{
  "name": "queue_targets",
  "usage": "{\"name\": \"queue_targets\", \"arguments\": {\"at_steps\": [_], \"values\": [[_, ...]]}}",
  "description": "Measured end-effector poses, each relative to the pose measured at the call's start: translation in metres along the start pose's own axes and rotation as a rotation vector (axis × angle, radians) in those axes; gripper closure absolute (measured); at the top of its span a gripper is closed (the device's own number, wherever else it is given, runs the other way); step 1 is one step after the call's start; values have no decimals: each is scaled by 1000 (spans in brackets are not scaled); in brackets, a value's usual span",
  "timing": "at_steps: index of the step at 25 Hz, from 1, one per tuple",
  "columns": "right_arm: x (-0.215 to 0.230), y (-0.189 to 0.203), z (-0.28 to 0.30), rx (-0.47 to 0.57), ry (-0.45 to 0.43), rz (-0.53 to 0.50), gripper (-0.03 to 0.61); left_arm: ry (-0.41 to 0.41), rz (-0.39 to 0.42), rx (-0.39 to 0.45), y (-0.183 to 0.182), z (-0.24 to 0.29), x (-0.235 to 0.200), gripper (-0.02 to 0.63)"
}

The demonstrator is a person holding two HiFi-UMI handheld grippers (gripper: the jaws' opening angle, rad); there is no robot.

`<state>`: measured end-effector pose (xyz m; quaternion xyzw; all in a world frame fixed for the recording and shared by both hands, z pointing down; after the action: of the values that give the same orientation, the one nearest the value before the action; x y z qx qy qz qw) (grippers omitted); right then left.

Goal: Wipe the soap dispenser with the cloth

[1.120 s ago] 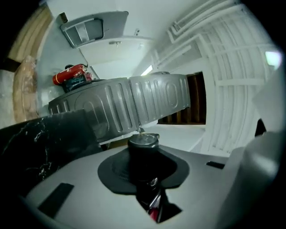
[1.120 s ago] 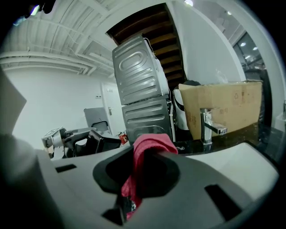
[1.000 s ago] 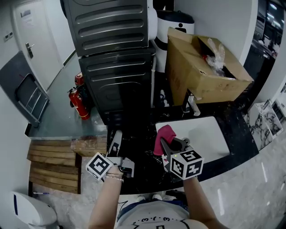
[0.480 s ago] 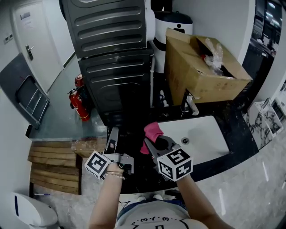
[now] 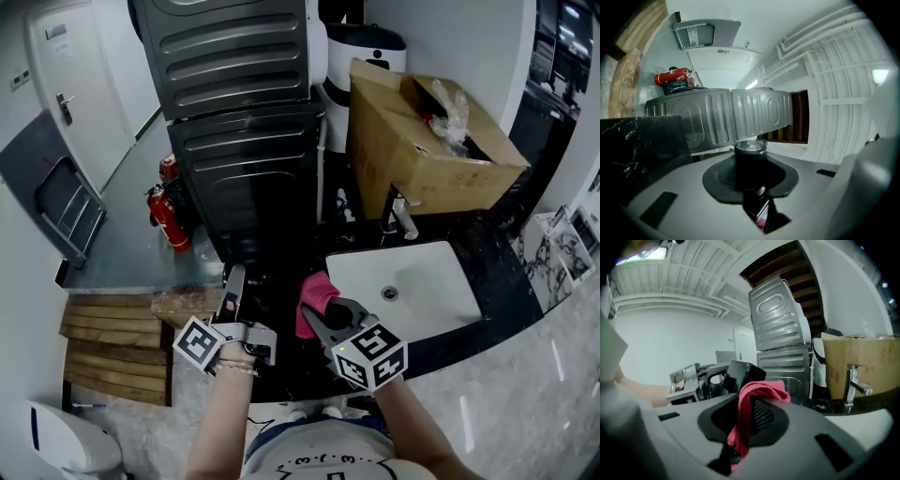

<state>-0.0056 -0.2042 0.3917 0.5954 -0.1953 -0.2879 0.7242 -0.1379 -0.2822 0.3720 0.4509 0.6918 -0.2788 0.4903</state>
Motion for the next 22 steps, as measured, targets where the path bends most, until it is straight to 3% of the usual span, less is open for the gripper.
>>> {"name": "queue_targets", "arguments": {"at_steps": [4,7,14,22], "values": [[19,-42,-11,190,-43,123,529,61,-40,-28,1,-1,11,520],[37,-65,-7,236,-32,111,529,91,-53,-42,3,-1,17,520],[58,-56,20,186,1,166,529,87,-62,-25,3,-1,18,518],[8,-1,21,66,-88,204,529,60,-53,17,-11,-8,8,518]]}}
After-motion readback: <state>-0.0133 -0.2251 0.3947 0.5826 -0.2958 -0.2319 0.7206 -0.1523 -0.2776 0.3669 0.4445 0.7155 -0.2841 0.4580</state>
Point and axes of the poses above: the fingertips, and each gripper's own axes: z forward along the fingers, x to its right, y out of its underside, the point moved 2 cm from there along -z, backward along the fingers, and after that the axes turned 10 degrees about -z, right-handed, at the moved point
